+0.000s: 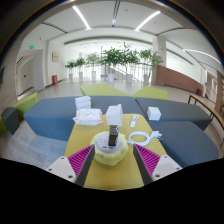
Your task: Unplug charger
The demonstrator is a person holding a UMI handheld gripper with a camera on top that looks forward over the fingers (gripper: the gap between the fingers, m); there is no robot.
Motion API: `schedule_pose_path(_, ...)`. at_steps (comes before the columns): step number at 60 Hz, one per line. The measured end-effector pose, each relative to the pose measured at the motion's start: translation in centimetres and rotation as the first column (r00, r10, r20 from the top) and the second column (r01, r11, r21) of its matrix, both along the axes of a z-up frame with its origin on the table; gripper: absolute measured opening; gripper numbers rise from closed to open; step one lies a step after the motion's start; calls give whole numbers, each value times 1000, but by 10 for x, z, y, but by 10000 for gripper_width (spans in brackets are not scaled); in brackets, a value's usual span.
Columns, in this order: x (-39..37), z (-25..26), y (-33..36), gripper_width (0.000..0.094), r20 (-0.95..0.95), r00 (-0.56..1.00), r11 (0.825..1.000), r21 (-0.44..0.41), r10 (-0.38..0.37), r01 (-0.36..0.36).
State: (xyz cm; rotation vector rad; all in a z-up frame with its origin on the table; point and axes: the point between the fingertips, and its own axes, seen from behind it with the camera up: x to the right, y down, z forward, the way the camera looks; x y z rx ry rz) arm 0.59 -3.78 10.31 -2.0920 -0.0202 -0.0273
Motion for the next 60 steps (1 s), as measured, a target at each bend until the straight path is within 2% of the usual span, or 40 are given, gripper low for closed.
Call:
schedule_pose_path(10,-1,-39,67,755,-4,1000,1000,-11,7,-7)
schedule_pose_path(13,-3,-47,81,713,-4,1000,1000,-9,15,-15)
schedule_pose_path(15,-4,-56,96,653,-2,1000,1000,-4,16,-16)
schedule_pose_path(16,-3,-58,100,656,0,1000,1000,-4,15,-15)
schedule_pose_path(17,-3,-62,103,604,1,1000,1000,-4,14,-14)
schedule_pose_path(21,-5,-63,113,185,-21,1000,999,36,22,-22)
schedule_pose_path(29,-4,-62,112,114,-25,1000,995,95,-7,9)
schedule_pose_path(33,-2,-61,113,73,-75,997,995,96,-22,29)
schedule_pose_path(42,-4,-55,111,69,-100,995,998,68,-8,15)
schedule_pose_path(44,-3,-38,110,70,-120,993,995,93,-9,21)
schedule_pose_path(46,1,-4,110,70,-123,992,984,177,-12,34)
schedule_pose_path(49,15,57,106,69,-84,996,955,291,-36,59)
schedule_pose_path(52,24,99,102,69,-60,998,934,354,-34,54)
schedule_pose_path(55,30,128,95,70,-83,996,924,378,-28,57)
schedule_pose_path(60,50,140,88,70,-63,997,924,377,-47,68)
